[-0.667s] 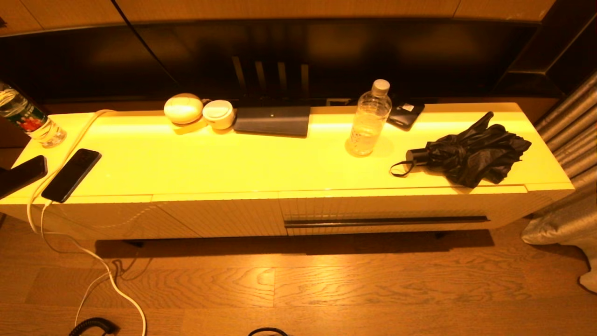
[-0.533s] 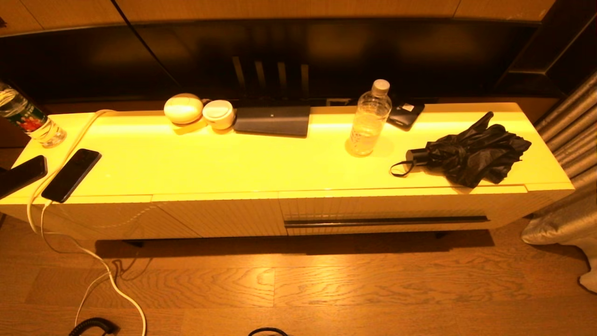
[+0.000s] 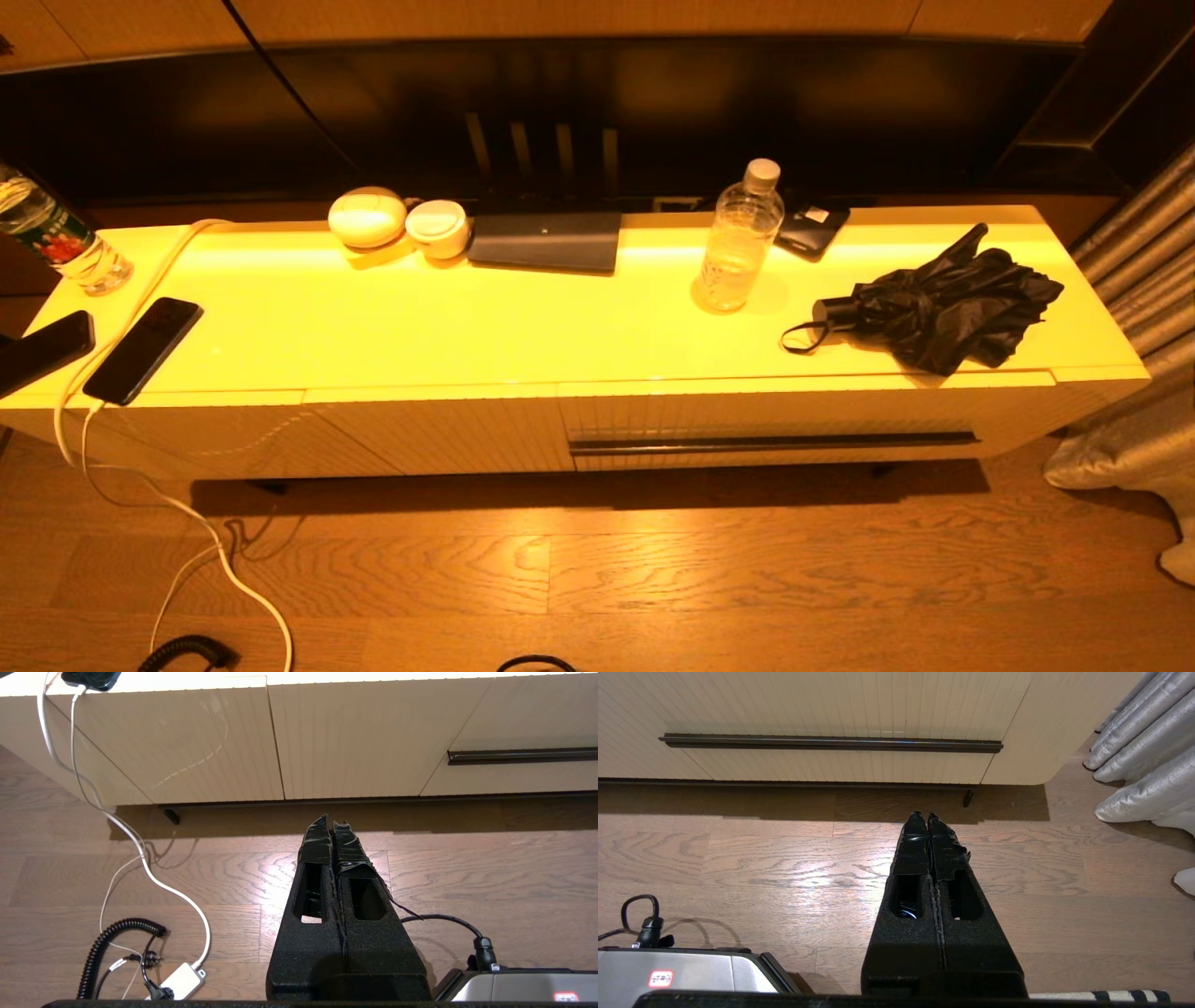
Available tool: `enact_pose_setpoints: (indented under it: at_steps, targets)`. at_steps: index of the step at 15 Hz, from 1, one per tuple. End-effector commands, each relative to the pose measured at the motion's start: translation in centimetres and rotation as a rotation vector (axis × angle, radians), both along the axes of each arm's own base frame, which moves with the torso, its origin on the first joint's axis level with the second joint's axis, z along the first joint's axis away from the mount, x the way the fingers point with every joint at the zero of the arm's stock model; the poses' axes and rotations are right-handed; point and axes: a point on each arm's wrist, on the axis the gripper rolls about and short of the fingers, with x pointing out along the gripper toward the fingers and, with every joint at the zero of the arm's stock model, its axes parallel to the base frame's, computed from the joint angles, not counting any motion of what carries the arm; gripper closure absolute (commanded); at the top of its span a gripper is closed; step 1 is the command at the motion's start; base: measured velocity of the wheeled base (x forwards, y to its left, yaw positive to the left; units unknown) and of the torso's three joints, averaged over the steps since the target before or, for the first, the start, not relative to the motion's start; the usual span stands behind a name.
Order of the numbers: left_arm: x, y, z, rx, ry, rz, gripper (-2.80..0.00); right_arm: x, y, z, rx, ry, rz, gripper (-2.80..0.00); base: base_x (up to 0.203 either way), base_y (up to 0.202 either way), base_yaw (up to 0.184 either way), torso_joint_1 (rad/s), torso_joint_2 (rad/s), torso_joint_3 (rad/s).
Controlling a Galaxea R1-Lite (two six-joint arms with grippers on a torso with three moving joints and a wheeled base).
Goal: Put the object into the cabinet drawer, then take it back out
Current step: Open the drawer
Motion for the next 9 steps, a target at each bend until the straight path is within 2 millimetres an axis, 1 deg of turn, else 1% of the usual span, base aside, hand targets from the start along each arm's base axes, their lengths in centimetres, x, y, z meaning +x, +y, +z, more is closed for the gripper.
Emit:
enact_pose_setpoints:
  at_steps: [1,9]
  targets:
    - [0.01,0.0,-0.05,0.0,0.002,0.0,0.0,0.0,0.0,0.0,0.001,-0.001,0.0,0.0,0.0,0.0,0.0,0.0,0.0,0.0]
    - [0.01,0.0,-0.04,0.0,0.001,0.0,0.0,-0.01,0.0,0.0,-0.001,-0.002,-0.001,0.0,0.0,0.0,0.0,0.0,0.0,0.0]
